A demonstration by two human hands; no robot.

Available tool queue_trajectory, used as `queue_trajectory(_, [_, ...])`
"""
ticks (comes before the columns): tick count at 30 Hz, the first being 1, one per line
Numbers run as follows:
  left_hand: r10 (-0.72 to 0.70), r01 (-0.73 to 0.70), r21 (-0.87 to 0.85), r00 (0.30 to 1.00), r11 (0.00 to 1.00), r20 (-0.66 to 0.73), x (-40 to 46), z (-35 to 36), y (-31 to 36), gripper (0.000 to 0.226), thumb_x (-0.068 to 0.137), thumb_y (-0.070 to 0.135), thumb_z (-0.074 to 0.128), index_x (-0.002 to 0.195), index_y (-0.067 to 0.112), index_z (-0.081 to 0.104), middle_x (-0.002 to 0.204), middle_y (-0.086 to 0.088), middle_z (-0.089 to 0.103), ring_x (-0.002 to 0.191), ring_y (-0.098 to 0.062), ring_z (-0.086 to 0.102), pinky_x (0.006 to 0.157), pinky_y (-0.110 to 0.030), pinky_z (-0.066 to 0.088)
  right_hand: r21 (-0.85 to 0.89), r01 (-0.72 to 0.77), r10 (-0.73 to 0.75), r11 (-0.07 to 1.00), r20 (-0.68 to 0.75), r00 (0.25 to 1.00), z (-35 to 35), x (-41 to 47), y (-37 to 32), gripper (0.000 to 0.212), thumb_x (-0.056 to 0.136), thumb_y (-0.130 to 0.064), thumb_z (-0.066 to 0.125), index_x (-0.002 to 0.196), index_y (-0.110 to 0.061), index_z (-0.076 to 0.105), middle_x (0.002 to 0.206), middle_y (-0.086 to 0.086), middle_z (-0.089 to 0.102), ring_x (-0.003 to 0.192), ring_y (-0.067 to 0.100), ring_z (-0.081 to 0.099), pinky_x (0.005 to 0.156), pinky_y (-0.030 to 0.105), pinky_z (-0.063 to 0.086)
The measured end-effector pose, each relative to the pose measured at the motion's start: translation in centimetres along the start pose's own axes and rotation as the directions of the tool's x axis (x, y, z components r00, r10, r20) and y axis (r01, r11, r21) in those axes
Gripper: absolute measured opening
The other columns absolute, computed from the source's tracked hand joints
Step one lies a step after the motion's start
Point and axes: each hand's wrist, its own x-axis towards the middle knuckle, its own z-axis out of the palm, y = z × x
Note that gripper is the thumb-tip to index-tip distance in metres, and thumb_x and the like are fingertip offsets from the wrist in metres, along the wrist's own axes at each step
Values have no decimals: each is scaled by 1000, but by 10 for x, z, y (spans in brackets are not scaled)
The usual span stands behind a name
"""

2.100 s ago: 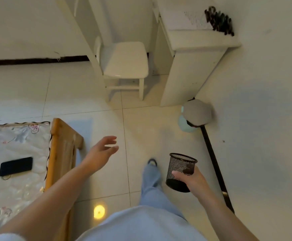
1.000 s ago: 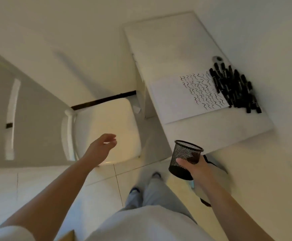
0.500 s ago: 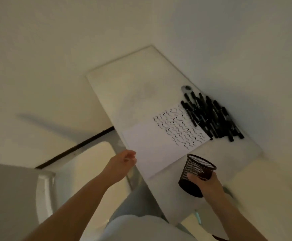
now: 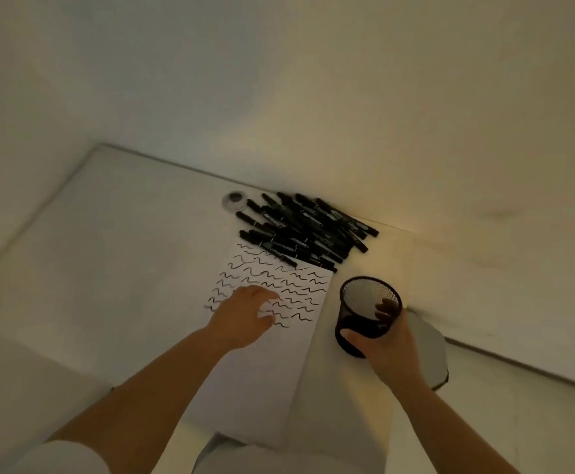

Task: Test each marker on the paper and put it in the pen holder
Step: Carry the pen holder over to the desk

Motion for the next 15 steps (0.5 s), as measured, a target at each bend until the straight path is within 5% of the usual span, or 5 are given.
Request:
queue_trajectory(7, [355, -391, 403, 920, 827, 165, 58, -4, -37, 70, 83, 45, 52, 143, 33, 18, 153, 6, 11, 140, -18, 7, 114, -41, 6, 21, -42, 46, 999, -304, 951, 49, -3, -9, 92, 50, -39, 87, 126, -29, 36, 117, -13, 49, 104, 8, 47, 84, 28, 42])
queue_trajectory(15, [466, -448, 518, 878, 728, 104, 73, 4, -60, 61, 88, 62, 18, 143, 37, 15, 155, 5, 15, 142, -18, 11, 116, -41, 9, 115, 10, 38, 993, -411, 911, 66, 31, -6, 90, 52, -29, 88, 127, -24, 39, 118, -14, 47, 109, 6, 47, 91, 25, 41])
